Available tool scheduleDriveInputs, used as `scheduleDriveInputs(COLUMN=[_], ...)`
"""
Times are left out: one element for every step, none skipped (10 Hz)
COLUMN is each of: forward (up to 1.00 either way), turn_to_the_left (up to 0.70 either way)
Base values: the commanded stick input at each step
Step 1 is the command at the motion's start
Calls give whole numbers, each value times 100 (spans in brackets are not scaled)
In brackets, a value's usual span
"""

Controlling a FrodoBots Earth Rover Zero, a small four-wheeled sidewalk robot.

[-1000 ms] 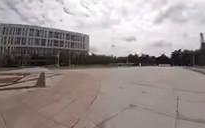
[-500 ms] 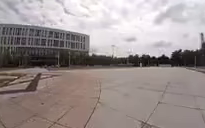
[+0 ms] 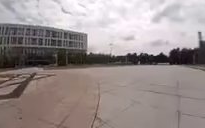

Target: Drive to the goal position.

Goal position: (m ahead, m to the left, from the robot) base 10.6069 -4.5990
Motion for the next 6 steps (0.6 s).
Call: scheduleDriveInputs(forward=[100, 100, 100, 100, 100, 100], turn_to_the_left=[0, 0, 0, 0, 0, 0])
